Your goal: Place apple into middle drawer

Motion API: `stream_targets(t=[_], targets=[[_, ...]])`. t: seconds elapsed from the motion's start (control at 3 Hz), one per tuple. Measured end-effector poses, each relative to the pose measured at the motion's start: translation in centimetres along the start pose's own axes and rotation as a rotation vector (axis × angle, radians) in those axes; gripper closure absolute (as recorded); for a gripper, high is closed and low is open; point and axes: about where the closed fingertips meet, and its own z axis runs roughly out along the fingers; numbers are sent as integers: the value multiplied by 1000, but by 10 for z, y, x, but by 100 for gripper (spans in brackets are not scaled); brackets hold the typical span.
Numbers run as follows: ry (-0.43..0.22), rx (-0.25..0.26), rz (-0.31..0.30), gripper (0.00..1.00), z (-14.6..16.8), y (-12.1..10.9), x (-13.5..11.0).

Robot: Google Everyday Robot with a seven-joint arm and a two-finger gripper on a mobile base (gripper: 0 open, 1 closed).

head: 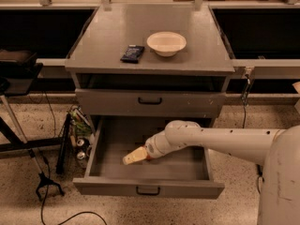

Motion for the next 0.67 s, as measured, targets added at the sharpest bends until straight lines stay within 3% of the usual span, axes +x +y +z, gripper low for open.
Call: stream_targets(t=[0.67], targets=[[9, -18, -78, 0, -57, 11, -18]])
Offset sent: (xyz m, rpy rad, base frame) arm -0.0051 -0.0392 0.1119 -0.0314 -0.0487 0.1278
